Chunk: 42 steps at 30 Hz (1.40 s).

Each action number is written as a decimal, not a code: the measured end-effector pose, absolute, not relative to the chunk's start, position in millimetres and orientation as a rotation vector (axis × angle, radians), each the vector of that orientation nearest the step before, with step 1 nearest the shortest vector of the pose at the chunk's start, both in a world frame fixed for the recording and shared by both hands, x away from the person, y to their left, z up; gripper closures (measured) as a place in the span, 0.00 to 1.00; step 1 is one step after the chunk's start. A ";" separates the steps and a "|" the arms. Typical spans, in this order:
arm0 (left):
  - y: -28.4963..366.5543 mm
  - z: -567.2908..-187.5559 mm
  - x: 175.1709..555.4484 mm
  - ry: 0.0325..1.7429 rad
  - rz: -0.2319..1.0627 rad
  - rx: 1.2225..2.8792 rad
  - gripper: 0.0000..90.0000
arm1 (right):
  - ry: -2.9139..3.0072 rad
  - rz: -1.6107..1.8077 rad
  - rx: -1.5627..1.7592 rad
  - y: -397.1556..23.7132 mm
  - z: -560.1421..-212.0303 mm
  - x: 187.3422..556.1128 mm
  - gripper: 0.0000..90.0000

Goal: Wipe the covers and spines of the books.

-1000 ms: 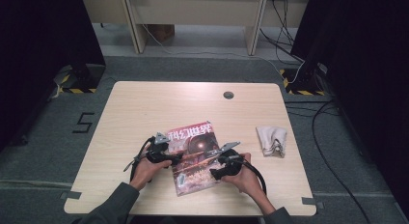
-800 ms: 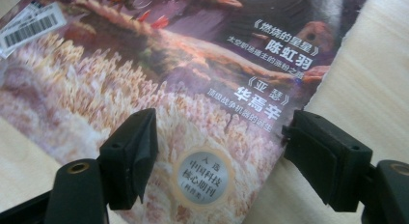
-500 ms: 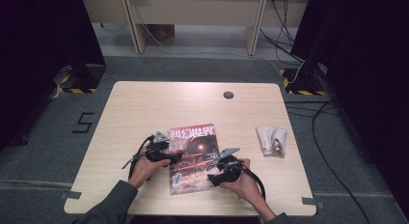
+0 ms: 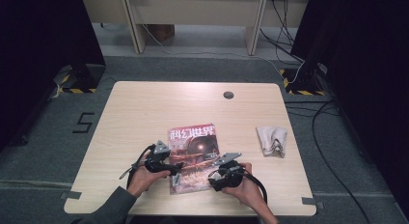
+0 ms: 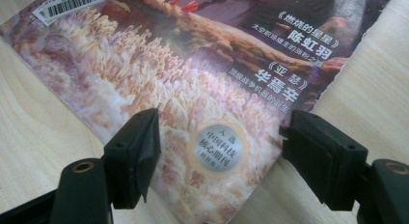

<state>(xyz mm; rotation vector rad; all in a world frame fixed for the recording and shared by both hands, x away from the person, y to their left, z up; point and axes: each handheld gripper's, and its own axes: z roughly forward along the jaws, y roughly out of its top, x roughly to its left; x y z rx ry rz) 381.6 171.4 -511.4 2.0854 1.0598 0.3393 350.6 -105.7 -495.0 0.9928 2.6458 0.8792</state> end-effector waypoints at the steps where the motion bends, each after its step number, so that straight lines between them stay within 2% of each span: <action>1: 171.1 -511.5 382.6 1.063 0.350 2.087 0.30 | 2.645 0.883 0.992 -104.9 -495.4 350.6 0.32; 19: 170.0 -513.0 411.9 1.135 0.409 2.043 0.31 | 2.607 0.904 0.991 -93.4 -497.9 365.8 0.33; 42: 172.7 -514.9 418.9 1.153 0.414 2.014 0.30 | 2.590 0.925 0.992 -91.2 -498.8 373.2 0.33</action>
